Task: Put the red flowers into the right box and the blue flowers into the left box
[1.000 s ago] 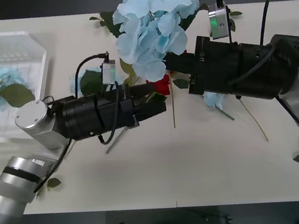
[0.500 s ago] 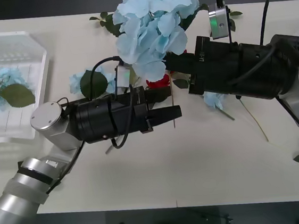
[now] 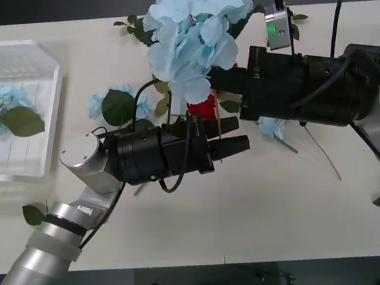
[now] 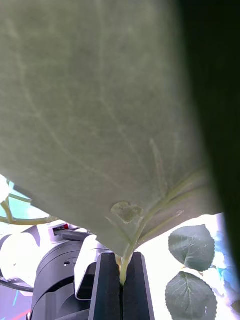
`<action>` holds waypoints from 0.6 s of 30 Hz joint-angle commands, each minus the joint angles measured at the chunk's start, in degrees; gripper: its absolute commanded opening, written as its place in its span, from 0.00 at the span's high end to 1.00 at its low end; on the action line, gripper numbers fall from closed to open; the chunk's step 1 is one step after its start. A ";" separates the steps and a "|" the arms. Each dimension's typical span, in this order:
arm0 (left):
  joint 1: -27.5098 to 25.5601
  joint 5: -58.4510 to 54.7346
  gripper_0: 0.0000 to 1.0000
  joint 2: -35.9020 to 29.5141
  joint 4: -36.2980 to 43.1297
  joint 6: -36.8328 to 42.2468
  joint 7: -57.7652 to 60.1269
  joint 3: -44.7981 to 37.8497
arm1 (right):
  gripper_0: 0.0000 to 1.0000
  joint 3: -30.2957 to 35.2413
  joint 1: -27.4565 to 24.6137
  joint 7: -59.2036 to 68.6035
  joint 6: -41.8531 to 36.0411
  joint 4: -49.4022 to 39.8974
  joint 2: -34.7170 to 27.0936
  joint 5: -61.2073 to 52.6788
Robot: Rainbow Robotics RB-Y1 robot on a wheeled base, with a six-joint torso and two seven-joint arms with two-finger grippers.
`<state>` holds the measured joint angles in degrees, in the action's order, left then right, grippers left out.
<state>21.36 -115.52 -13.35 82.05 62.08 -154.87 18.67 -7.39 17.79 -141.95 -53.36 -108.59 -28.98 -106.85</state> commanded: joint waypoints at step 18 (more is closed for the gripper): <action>1.14 -1.99 1.00 -1.42 0.12 -2.66 -0.13 0.93 | 1.00 -0.35 1.81 -1.66 0.28 -1.01 1.38 -0.11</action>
<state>21.36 -116.24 -13.49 81.66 60.04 -154.87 18.73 -7.39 17.84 -141.95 -53.30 -108.59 -28.98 -106.85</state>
